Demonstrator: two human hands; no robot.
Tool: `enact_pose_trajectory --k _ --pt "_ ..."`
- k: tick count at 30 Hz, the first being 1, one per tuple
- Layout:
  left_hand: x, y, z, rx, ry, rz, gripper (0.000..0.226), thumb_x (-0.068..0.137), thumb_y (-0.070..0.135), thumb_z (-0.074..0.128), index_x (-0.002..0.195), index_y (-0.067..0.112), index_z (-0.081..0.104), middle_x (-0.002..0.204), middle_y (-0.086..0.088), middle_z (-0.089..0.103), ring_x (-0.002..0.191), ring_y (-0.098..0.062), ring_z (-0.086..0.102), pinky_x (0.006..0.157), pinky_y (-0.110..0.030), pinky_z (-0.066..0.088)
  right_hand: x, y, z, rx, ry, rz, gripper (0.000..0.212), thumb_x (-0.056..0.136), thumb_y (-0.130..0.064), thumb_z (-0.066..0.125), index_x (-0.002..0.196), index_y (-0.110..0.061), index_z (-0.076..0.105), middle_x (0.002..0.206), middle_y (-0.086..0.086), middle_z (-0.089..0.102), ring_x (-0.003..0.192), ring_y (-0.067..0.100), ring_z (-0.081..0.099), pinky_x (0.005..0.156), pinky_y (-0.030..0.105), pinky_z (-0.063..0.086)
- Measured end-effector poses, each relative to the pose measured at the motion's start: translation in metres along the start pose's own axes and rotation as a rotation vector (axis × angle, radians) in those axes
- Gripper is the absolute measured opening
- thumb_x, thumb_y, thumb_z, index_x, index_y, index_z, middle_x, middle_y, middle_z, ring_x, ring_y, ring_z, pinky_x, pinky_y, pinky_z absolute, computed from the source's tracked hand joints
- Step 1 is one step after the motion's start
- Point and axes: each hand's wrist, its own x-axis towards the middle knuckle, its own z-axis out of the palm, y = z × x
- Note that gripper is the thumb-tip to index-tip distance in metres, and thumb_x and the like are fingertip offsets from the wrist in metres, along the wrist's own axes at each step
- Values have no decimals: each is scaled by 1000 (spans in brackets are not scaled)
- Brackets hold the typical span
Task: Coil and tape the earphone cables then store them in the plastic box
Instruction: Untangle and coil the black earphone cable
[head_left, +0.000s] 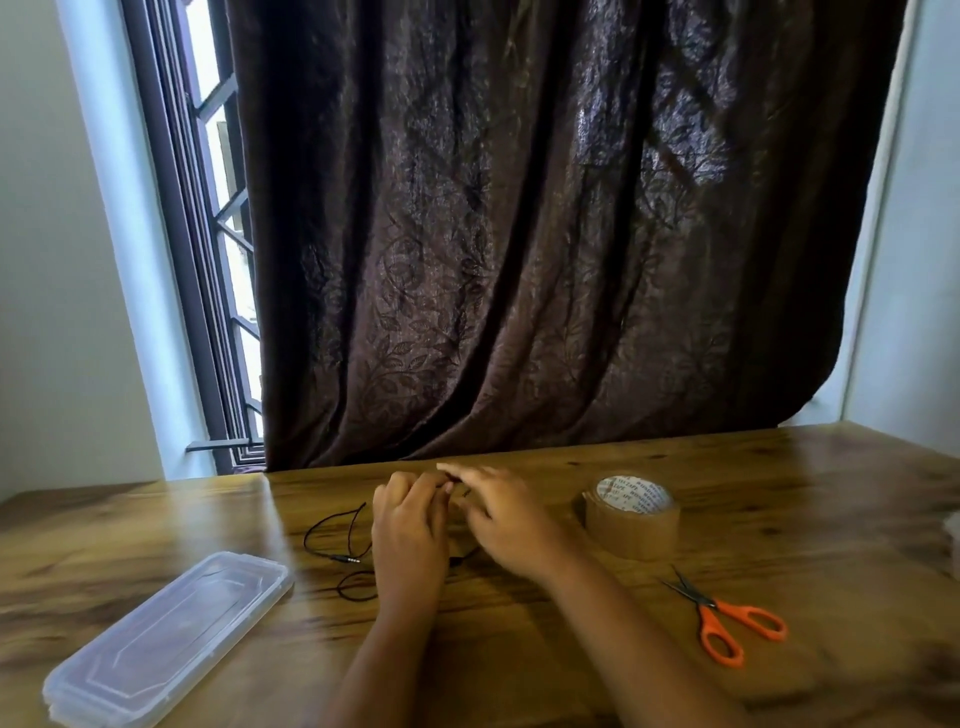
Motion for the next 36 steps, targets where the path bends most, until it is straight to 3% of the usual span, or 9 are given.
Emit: enact_pose_trajectory --k 5,11,16,21,24,28,30,33,36 --pt "-1 2 3 35 -40 127 32 93 37 36 97 22 64 87 11 54 77 -10 43 60 -30 45 -11 8 2 9 186 53 31 99 -23 47 128 -17 59 122 1 64 109 12 59 91 20 45" --pt "1 2 2 130 -42 174 27 94 36 38 89 25 62 79 17 50 70 -8 42 60 -28 36 -16 15 -11 -318 270 63 26 101 -30 39 108 -21 61 103 -1 65 89 20 62 65 30 42" --pt "-1 6 0 273 -15 181 26 95 32 37 88 24 61 77 11 56 71 -12 49 69 -33 42 -20 28 -27 -404 397 167 28 102 -36 34 108 -25 59 99 -6 65 82 14 62 62 26 45" --pt "1 3 0 95 -11 58 17 98 21 42 89 17 57 82 7 52 77 -13 47 62 -29 44 -20 27 -26 -333 400 162 26 100 -38 38 102 -24 60 94 -8 64 79 9 60 62 26 49" --pt "3 12 -3 -192 96 -177 18 100 15 37 86 14 48 77 0 51 69 -18 51 57 -26 39 -19 26 -25 -282 319 80 24 99 -39 43 98 -24 62 93 -10 64 79 7 58 62 26 49" --pt "18 -1 -12 -821 467 -879 17 104 19 27 98 13 42 88 -10 56 69 -20 57 62 -31 49 -20 25 -25 -396 181 16 27 100 -42 38 100 -25 59 98 -10 63 82 11 59 60 28 44" --pt "26 -14 -26 -973 619 -1106 20 103 18 27 92 14 43 106 -17 57 74 -24 57 73 -34 53 -21 28 -26 -455 143 11 26 100 -42 36 101 -26 58 102 -9 62 86 12 59 62 29 44" --pt "31 -35 -47 -1377 771 -1150 25 101 14 26 83 12 43 97 -9 54 71 -18 60 70 -28 56 -23 37 -28 -496 152 30 27 100 -41 35 103 -27 57 101 -10 62 84 11 59 64 27 48" --pt "34 -40 -53 -1499 403 -1017 25 100 18 32 77 17 42 71 6 46 38 -2 37 37 -12 31 -24 43 -26 -475 176 67 27 101 -40 34 102 -25 57 98 -9 61 78 10 58 62 25 47"
